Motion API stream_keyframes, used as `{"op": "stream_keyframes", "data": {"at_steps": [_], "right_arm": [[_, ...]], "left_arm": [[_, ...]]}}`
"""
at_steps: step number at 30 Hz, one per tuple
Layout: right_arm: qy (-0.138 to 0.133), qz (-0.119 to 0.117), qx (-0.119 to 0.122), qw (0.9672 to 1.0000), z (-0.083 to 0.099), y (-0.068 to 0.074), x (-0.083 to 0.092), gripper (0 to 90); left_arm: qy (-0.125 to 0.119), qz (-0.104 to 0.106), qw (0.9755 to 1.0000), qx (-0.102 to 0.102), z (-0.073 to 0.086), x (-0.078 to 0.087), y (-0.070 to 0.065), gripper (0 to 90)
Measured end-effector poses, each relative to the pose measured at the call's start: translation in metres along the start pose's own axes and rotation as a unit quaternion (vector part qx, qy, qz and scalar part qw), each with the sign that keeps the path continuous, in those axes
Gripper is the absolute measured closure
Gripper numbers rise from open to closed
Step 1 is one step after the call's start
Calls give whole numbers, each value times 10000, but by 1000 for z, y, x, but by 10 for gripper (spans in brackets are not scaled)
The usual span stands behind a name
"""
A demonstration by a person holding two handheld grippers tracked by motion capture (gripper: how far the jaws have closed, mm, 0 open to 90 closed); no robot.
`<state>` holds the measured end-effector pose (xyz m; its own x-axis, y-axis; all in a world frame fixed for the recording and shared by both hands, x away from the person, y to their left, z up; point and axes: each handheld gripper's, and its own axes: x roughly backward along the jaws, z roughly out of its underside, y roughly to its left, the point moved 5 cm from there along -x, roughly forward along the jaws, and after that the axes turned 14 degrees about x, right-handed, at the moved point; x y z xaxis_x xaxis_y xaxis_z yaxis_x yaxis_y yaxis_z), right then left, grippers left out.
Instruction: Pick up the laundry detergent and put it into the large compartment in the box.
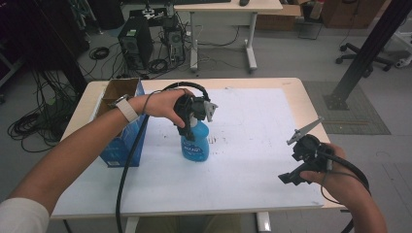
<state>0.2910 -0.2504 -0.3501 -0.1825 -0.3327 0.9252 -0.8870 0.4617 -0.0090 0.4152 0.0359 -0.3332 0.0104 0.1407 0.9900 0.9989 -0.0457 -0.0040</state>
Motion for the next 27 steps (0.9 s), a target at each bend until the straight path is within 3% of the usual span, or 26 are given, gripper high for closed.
{"op": "stream_keyframes", "data": {"at_steps": [13,27], "right_arm": [[17,-42,17,10000,-4,-1,-2,111],[-1,-23,32,10000,-5,1,0,111]], "left_arm": [[155,-60,9999,35,-1,5,-5,373],[74,-283,9995,131,-9,30,-16,373]]}}
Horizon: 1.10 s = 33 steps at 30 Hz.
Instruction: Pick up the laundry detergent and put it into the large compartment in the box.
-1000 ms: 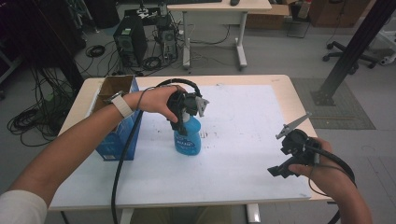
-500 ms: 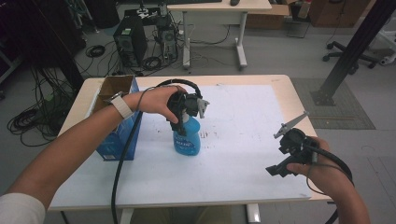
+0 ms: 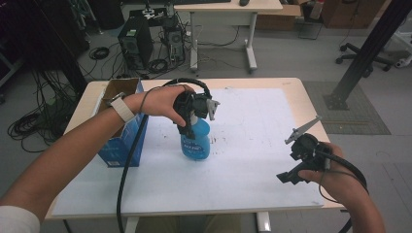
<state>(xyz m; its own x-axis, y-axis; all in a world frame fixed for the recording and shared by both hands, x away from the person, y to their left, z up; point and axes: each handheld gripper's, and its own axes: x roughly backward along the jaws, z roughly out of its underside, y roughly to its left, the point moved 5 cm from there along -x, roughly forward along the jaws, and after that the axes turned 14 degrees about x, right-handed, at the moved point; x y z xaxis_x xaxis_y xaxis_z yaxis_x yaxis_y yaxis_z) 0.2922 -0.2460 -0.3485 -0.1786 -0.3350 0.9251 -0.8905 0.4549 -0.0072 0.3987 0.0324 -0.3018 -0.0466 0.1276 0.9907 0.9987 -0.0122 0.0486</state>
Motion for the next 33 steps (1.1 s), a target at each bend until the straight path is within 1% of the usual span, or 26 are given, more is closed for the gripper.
{"op": "stream_keyframes", "data": {"at_steps": [3,5,8,11,12,14,15,17,19,21,22,23,25,28,29,30,33], "right_arm": [[-18,6,14,10000,0,1,1,111],[-31,11,14,10000,0,1,2,111],[-25,6,-5,10000,1,1,2,111],[-43,13,-4,10000,2,2,3,111],[-48,20,-2,10000,2,2,4,111],[-61,26,3,10000,2,2,4,111],[-82,28,15,10000,2,3,5,111],[-77,25,26,10000,3,3,5,111],[-83,31,44,10000,4,3,5,111],[-88,32,46,9999,4,3,6,111],[-96,33,47,9999,4,3,6,111],[-90,40,51,9999,4,2,7,111],[-106,55,69,9999,3,2,9,111],[-128,70,92,9999,2,2,11,111],[-135,72,118,9998,1,2,11,110],[-135,72,118,9998,1,2,11,110],[-123,73,116,9998,1,2,11,111]], "left_arm": [[-19,-14,10000,11,-1,4,-1,373],[48,-49,10000,12,-2,7,-3,373],[-58,-72,9999,70,-4,13,-4,373],[-67,-120,9998,117,-4,16,-4,373],[-42,-147,9997,199,-4,19,-4,374],[-66,-146,9996,239,-4,21,-4,374],[-88,-165,9993,326,-5,24,-5,374],[-106,-199,9990,386,-6,27,-5,374],[-38,-238,9988,422,-6,30,-6,374],[-46,-241,9987,452,-7,33,-7,374],[-65,-249,9983,516,-7,35,-8,374],[-39,-269,9982,537,-8,37,-9,374],[-19,-319,9972,678,-8,43,-10,374],[-41,-343,9965,758,-9,47,-11,374],[-34,-357,9954,892,-9,52,-11,374],[-34,-357,9954,892,-9,52,-11,375],[-7,-394,9935,1066,-11,59,-13,375]]}}
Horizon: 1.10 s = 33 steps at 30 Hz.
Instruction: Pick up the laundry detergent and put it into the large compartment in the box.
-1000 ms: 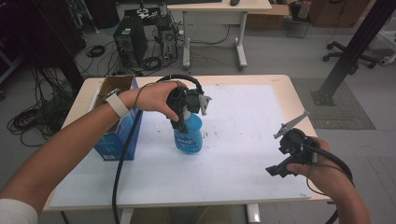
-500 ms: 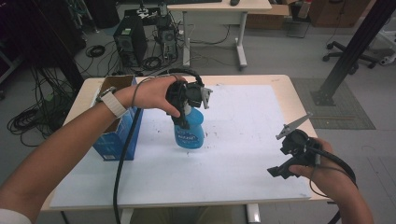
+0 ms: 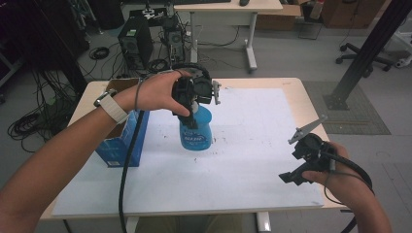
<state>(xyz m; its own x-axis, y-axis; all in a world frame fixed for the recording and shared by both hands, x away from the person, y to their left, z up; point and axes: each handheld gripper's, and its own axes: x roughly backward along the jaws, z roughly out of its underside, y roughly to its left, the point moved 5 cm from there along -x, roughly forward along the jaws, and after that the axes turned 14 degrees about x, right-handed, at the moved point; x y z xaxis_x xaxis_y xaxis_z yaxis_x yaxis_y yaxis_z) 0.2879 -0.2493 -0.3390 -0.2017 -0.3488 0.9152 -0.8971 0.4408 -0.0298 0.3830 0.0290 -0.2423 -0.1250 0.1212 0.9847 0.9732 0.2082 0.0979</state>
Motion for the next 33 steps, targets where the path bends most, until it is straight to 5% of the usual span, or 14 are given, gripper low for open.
{"op": "stream_keyframes", "data": {"at_steps": [4,14,28,33], "right_arm": [[-20,24,34,10000,-1,0,3,111],[-21,62,87,9999,-3,-1,8,111],[9,77,217,9997,-12,-3,10,115],[-4,79,264,9996,-16,-4,10,115]], "left_arm": [[12,9,9999,101,-1,5,-2,374],[3,42,9974,713,1,23,0,374],[-46,-28,9896,1438,7,41,4,375],[-68,-43,9849,1730,8,49,5,375]]}}
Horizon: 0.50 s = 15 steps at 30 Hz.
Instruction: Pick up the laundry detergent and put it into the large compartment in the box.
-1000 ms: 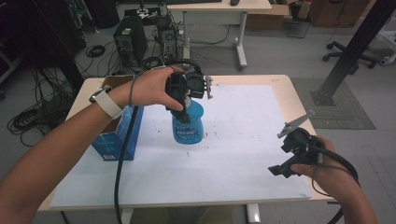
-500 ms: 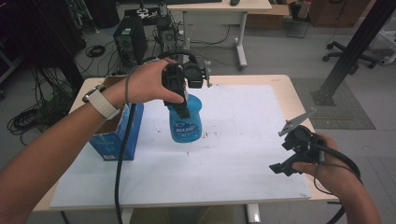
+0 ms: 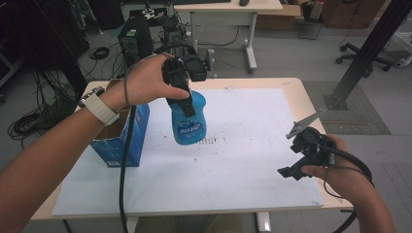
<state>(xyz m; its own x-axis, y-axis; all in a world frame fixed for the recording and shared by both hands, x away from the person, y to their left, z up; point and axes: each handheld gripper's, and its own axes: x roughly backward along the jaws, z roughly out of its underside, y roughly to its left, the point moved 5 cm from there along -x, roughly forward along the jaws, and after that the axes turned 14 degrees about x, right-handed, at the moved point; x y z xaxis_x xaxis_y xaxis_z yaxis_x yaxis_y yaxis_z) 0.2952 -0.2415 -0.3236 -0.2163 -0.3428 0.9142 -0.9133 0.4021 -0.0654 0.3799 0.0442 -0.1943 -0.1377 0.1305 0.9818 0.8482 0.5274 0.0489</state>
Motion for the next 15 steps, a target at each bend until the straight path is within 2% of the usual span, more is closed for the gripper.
{"op": "stream_keyframes", "data": {"at_steps": [1,3,8,9,15], "right_arm": [[9,-6,-11,10000,0,0,0,115],[6,2,4,10000,-1,-1,0,115],[-13,11,38,10000,-2,-2,0,115],[-19,9,56,10000,-3,-2,1,115],[13,13,57,10000,-4,-3,1,115]], "left_arm": [[0,0,10000,0,0,0,0,375],[-23,12,9999,164,0,4,1,375],[12,-45,9995,327,1,9,3,375],[10,-77,9990,437,2,12,5,375],[9,-154,9976,680,3,21,10,375]]}}
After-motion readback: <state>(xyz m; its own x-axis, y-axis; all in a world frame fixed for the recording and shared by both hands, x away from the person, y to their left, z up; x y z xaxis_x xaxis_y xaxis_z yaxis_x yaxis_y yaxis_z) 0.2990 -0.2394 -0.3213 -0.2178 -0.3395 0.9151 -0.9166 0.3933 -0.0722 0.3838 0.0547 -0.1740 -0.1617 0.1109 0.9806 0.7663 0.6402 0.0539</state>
